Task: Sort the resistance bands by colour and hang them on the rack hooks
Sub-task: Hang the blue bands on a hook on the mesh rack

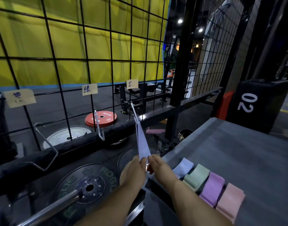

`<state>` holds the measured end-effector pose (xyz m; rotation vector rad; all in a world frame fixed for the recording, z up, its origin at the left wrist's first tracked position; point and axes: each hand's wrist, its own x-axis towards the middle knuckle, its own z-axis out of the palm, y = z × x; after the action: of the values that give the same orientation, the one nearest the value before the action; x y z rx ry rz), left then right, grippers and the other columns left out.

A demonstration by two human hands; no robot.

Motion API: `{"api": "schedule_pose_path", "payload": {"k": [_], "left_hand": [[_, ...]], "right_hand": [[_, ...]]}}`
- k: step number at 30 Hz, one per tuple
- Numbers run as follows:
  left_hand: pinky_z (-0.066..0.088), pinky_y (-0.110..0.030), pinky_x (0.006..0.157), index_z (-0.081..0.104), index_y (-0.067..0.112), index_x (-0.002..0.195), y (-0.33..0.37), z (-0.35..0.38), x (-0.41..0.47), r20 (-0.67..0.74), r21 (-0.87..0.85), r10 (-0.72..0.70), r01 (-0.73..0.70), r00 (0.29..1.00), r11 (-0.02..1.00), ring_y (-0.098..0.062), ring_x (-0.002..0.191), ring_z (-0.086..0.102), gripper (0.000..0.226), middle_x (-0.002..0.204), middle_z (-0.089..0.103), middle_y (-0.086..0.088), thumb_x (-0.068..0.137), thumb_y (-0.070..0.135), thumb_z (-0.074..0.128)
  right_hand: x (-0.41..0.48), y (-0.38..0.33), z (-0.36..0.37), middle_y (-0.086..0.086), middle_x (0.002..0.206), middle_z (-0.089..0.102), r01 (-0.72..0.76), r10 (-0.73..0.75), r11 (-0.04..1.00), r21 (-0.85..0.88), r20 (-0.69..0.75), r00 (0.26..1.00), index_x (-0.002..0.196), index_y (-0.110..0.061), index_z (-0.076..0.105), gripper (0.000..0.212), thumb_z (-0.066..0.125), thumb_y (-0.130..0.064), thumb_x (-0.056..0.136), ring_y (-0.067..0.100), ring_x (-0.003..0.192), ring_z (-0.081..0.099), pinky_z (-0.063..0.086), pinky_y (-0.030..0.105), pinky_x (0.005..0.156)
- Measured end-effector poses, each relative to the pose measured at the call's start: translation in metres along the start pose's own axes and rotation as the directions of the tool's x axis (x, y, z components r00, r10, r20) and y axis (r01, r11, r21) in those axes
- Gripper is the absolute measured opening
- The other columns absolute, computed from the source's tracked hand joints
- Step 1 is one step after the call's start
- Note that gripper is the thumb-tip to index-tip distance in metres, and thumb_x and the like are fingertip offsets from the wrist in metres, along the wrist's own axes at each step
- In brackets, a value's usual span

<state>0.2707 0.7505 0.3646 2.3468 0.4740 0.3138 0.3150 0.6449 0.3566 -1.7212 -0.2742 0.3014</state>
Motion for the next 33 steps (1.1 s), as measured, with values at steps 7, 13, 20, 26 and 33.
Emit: {"api": "schedule_pose_path", "payload": {"k": [7,13,20,26,33], "left_hand": [[0.039,-0.032,0.066,0.054,0.019,0.105,-0.009,0.016,0.001,0.078,-0.23,-0.036,0.054,0.996,0.972,-0.019,0.085,0.058,0.036,0.09,0.059,0.0,0.1,0.047,0.032],[0.041,-0.036,0.077,0.056,0.012,0.097,-0.013,0.033,-0.001,0.132,-0.294,-0.101,0.137,0.986,0.946,-0.03,0.097,0.058,0.038,0.098,0.062,-0.013,0.099,0.044,0.035],[0.043,-0.036,0.086,0.055,0.013,0.1,-0.019,0.065,0.003,0.29,-0.146,-0.045,0.091,0.956,0.985,-0.031,0.101,0.059,0.03,0.106,0.063,-0.014,0.098,0.039,0.041],[0.045,-0.033,0.084,0.054,0.016,0.098,-0.013,0.073,0.004,0.312,-0.148,-0.059,0.109,0.948,0.983,-0.025,0.095,0.062,0.033,0.098,0.068,-0.007,0.096,0.047,0.041],[0.044,-0.033,0.084,0.053,0.018,0.095,-0.01,0.072,0.008,0.305,-0.108,-0.054,0.091,0.951,0.99,-0.026,0.098,0.06,0.032,0.1,0.068,-0.006,0.096,0.047,0.041]], "right_hand": [[0.006,0.006,-0.016,-0.007,0.068,0.055,0.069,-0.077,0.959,-0.275,-0.019,0.997,0.076,-0.023,0.057,0.023,0.053,-0.028,0.098,-0.001,0.06,0.048,0.038,0.01,0.059],[0.016,0.02,-0.053,-0.011,0.076,0.062,-0.021,-0.058,0.797,-0.604,-0.111,0.992,0.079,-0.032,0.057,0.017,0.054,-0.035,0.096,0.01,0.077,0.056,0.044,0.027,0.074],[0.024,0.037,-0.09,-0.005,0.117,0.064,-0.234,0.041,0.256,-0.938,-0.231,0.972,0.113,-0.034,0.067,0.036,0.046,-0.047,0.087,0.021,0.116,0.053,0.038,0.031,0.092],[0.025,0.049,-0.086,-0.006,0.11,0.064,-0.235,0.058,0.02,-0.972,-0.233,0.971,0.106,-0.03,0.065,0.037,0.037,-0.05,0.094,0.019,0.112,0.049,0.03,0.038,0.085],[0.027,0.052,-0.082,-0.008,0.112,0.065,-0.224,-0.001,0.039,-0.974,-0.224,0.975,0.108,-0.028,0.064,0.03,0.037,-0.032,0.096,0.018,0.111,0.053,0.034,0.037,0.092]]}}
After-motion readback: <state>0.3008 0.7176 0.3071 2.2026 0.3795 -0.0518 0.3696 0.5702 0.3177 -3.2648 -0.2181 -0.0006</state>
